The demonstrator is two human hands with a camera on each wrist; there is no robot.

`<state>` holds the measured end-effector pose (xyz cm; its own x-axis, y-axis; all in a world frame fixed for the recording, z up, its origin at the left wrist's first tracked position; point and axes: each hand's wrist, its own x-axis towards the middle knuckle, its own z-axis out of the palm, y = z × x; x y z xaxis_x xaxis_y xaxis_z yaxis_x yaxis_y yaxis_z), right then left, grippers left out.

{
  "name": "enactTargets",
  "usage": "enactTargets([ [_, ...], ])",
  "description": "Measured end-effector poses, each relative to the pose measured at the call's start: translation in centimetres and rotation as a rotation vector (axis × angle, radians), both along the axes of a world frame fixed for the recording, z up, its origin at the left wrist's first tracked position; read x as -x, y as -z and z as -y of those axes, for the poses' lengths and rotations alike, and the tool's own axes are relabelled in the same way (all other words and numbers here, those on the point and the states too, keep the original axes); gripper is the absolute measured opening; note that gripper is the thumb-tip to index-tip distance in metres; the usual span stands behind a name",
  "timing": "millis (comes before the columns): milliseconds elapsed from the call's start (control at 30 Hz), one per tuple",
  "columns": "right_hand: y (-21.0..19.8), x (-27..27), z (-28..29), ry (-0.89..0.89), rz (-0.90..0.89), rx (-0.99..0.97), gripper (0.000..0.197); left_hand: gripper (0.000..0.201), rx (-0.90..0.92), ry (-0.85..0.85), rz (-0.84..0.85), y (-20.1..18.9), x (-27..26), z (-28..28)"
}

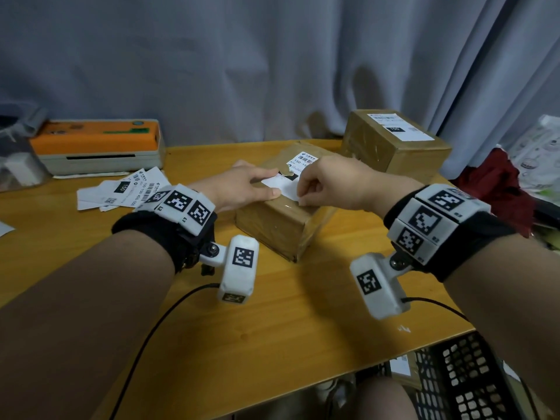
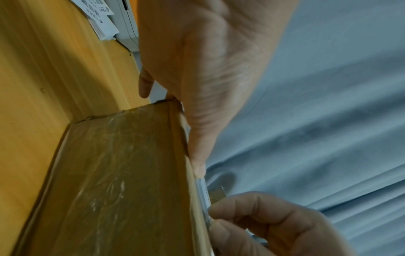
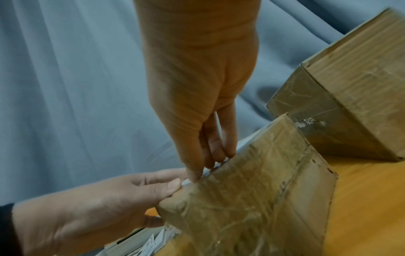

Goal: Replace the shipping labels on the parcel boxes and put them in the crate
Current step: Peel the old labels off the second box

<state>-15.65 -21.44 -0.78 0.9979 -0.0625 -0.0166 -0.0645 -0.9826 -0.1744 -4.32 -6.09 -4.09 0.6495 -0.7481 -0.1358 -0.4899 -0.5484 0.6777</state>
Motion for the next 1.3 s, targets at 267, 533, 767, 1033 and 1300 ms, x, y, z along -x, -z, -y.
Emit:
enactTargets([
  [267, -0.1, -1.0, -1.6, -0.073, -0.028, 0.311, 0.009, 0.057, -0.015, -0.004, 0.010, 0.0, 0.0, 0.0],
  [533, -0.2, -2.0, -1.0, -0.070, -0.115, 0.278, 0.014, 0.057, 0.021, -0.004, -0.023, 0.0, 0.0, 0.0],
  [767, 0.3, -1.2, 0.8, 0.041, 0.052, -0.226, 0.008, 0.058, 0.013, -0.003, -0.034, 0.0, 0.0, 0.0],
  [1033, 0.6, 0.0, 1.2, 0.116, 0.202, -0.291, 0.012, 0.057, 0.016, -0.002, -0.017, -0.1, 0.2, -0.2],
  [1300, 1.9, -0.4, 0.3, 0.039, 0.173, -0.077, 0.011, 0.058, -0.007, -0.003, 0.026, 0.1, 0.5, -0.9],
])
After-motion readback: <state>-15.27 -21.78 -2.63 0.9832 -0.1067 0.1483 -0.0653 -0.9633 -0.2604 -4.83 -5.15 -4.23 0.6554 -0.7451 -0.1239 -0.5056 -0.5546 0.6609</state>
